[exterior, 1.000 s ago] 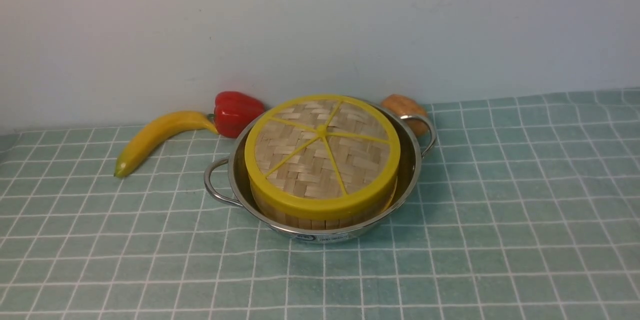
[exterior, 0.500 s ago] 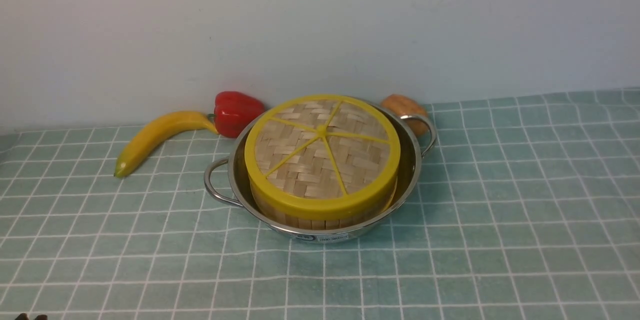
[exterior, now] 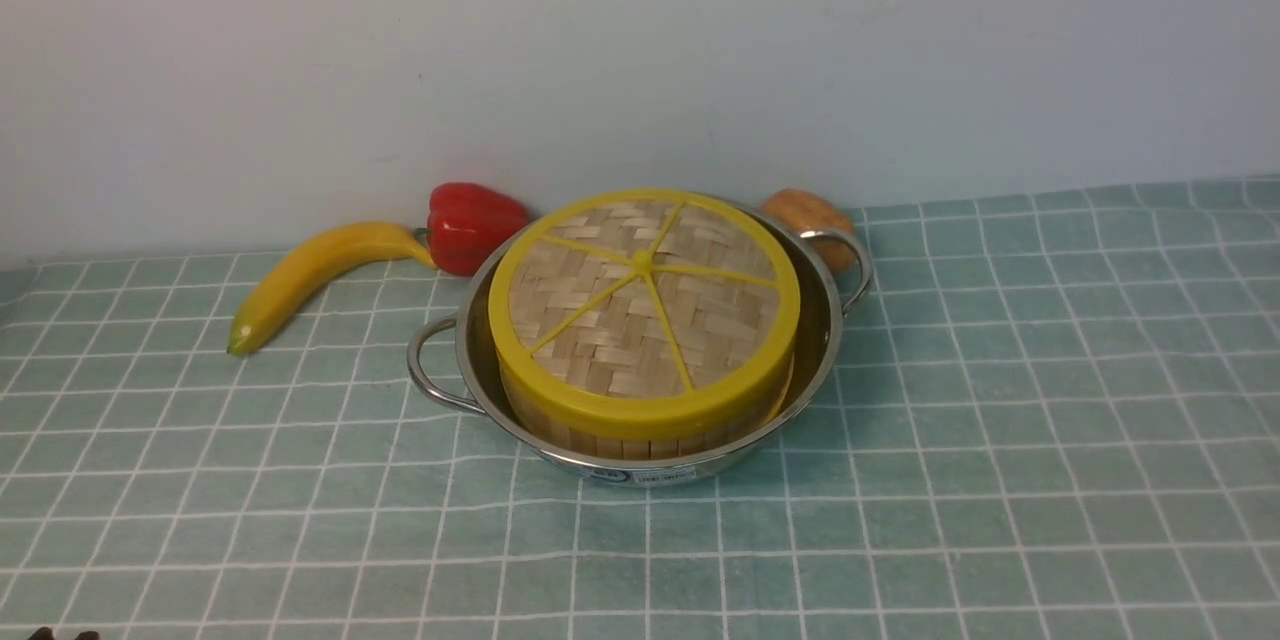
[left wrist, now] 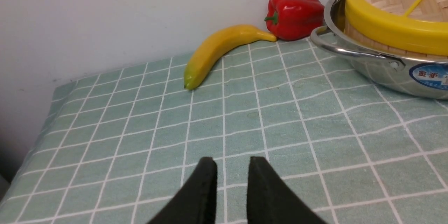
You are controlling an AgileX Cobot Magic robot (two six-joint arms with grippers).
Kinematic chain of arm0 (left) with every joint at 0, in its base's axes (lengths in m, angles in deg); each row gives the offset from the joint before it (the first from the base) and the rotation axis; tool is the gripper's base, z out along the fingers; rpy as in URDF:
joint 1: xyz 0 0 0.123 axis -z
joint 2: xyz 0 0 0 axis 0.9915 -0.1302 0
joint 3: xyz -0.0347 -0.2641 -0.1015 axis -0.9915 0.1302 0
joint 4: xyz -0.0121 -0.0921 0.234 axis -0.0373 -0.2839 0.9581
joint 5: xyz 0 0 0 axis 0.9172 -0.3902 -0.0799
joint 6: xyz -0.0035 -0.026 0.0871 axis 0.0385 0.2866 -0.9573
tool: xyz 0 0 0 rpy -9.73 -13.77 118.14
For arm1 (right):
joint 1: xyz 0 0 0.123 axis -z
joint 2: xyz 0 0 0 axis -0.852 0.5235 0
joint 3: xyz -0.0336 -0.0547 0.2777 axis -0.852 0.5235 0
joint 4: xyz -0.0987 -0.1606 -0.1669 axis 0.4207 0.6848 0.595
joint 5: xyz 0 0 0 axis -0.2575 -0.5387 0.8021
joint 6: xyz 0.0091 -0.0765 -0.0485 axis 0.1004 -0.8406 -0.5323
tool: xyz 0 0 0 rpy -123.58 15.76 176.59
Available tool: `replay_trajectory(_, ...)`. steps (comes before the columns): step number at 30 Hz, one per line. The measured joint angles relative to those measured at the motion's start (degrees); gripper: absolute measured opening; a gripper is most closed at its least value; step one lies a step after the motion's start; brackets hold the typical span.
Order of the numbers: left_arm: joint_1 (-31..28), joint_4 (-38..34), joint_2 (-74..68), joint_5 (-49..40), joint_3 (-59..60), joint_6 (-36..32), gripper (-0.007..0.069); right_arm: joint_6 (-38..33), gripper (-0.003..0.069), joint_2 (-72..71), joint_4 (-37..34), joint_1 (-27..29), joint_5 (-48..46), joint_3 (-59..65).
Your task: Place the steamer in the pot on the blue tablecloth, and put the lid on the steamer.
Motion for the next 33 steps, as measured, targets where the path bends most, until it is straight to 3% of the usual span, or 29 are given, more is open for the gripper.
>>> replay_trajectory(5, 0.0, 0.0, 0.0, 0.0, 0.0, 0.0, 0.0139, 0.2, 0.024, -0.6, 0.2, 12.0, 8.1, 2.9)
replay_trajectory(10, 0.0, 0.0, 0.0, 0.0, 0.0, 0.0, 0.0147, 1.6, 0.024, -3.9, -2.1, 22.2, 26.0, 13.9)
replay_trajectory(16, 0.0, 0.0, -0.1, 0.0, 0.0, 0.0, 0.0155, 2.2, 0.024, -11.0, -8.6, 26.5, 38.4, 27.1)
replay_trajectory(23, 0.0, -0.1, 0.0, 0.1, 0.0, 0.0, 0.0167, 3.1, 0.024, -11.4, -13.1, 27.2, 39.6, 30.6)
replay_trajectory(33, 0.0, -0.1, 0.0, 0.1, 0.0, 0.0, 0.0181, 3.3, 0.024, -11.4, -14.3, 27.2, 36.7, 30.6)
